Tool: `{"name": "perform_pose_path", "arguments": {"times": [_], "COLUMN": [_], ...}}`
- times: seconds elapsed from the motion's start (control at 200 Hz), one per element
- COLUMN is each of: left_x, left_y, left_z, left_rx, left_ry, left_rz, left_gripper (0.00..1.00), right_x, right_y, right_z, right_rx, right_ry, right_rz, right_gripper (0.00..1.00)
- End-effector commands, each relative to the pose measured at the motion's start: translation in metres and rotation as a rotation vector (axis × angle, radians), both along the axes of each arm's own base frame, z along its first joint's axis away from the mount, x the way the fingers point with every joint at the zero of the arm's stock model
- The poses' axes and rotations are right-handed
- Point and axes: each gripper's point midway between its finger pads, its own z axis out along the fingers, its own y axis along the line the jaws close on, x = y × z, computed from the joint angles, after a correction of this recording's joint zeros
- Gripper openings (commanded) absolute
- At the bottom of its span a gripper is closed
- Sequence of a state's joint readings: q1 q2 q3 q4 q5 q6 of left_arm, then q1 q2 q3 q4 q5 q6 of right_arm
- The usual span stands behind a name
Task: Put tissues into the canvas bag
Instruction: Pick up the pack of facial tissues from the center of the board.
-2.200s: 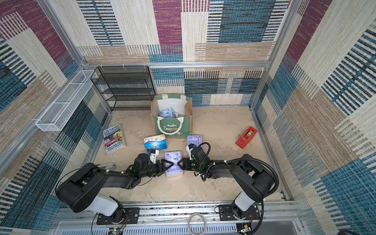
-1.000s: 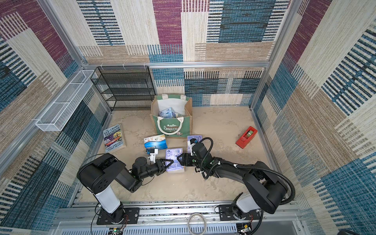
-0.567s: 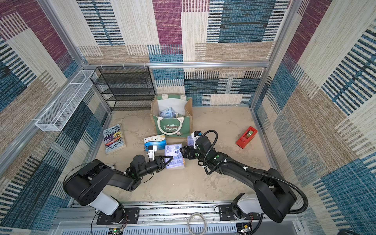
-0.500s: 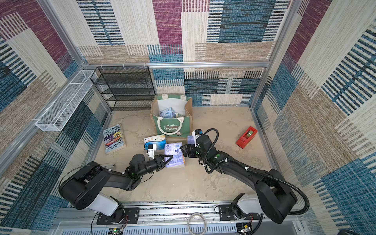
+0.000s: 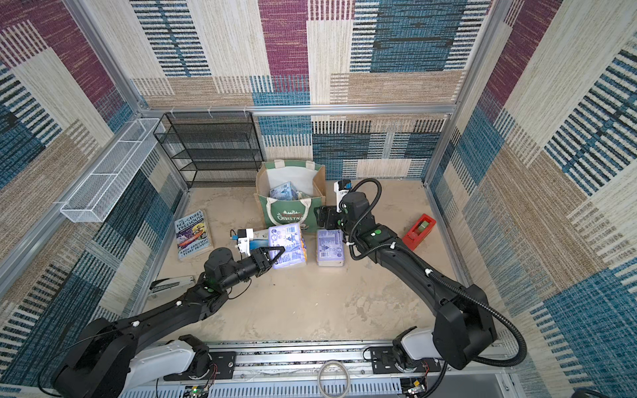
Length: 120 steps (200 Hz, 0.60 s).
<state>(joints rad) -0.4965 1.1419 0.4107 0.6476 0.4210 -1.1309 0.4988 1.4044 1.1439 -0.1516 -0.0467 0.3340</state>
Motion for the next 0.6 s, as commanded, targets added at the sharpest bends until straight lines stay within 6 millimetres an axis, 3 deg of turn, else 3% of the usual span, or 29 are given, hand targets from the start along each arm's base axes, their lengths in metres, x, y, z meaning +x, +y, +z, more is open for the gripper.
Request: {"name": "perform_pose_path", "arguments": {"times": [0.0, 0.195, 0.301, 0.341, 0.596], "left_x": [0.003, 0.011, 0.016, 0.017, 0.03], "left_y": [0.005, 0.008, 0.013, 0.014, 0.023], "left_z": [0.006, 0.044, 0.06, 0.065, 0.095], "left_rx": [0.046, 0.065, 0.086, 0.096, 0.136], "left_ry": [-0.01, -0.066, -0.089, -0.095, -0.138], "left_rz": [0.007, 0.001, 0.007, 0.009, 0.011], "left_gripper": [0.34, 0.33, 0.34, 0.34, 0.34], "right_x": [0.017, 0.059, 0.081, 0.09, 0.131], "right_y": [-0.003, 0.005, 0.01, 0.013, 0.027], "right_z": [0.012, 0.021, 0.012, 0.019, -0.007], "right_rx": [-0.084, -0.162, -0.204, -0.212, -0.284], "right_ry": [-0.043, -0.047, -0.016, -0.024, 0.04], "right_rz": [-0.001, -0.011, -0.014, -0.014, -0.005], "right_gripper": [0.85, 0.81, 0.76, 0.75, 0.63]}}
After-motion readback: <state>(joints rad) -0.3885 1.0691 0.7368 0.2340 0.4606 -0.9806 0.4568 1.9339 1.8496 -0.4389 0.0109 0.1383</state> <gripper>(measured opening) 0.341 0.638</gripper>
